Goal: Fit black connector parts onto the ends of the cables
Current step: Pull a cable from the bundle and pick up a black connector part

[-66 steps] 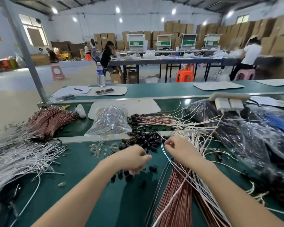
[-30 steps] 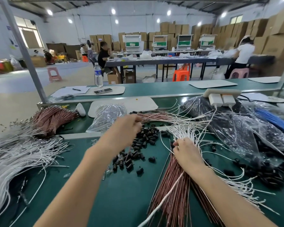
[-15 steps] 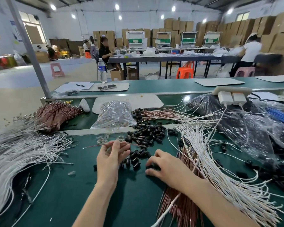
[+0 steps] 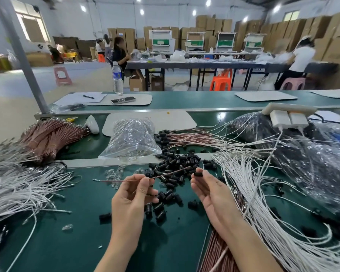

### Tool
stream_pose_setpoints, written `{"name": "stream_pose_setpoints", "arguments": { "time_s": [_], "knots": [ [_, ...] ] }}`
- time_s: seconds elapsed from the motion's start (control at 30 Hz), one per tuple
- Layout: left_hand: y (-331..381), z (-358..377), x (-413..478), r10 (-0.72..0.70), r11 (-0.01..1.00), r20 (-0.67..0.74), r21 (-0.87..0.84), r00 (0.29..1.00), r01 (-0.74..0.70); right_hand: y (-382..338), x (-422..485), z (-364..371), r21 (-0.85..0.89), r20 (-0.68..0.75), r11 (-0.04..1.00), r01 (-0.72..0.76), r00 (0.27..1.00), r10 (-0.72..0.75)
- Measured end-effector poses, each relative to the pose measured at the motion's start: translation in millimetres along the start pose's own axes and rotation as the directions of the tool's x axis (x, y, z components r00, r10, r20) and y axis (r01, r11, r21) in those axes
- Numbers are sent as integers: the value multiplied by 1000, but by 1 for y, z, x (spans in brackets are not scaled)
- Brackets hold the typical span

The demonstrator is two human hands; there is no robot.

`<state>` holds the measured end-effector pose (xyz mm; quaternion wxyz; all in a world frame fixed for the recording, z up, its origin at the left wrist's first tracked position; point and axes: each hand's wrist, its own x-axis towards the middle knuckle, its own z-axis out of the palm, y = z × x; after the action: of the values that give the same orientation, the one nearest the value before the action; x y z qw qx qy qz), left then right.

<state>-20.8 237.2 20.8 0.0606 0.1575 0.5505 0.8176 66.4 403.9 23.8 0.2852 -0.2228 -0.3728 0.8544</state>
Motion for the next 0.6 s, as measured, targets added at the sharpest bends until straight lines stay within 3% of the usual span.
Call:
{"name": "stream_pose_setpoints", "arguments": {
  "time_s": [0.6],
  "knots": [
    [-8, 0, -1, -6, 990, 62, 144, 998, -3, -2, -2, 3, 58, 66, 997, -56, 997, 52]
  ]
}}
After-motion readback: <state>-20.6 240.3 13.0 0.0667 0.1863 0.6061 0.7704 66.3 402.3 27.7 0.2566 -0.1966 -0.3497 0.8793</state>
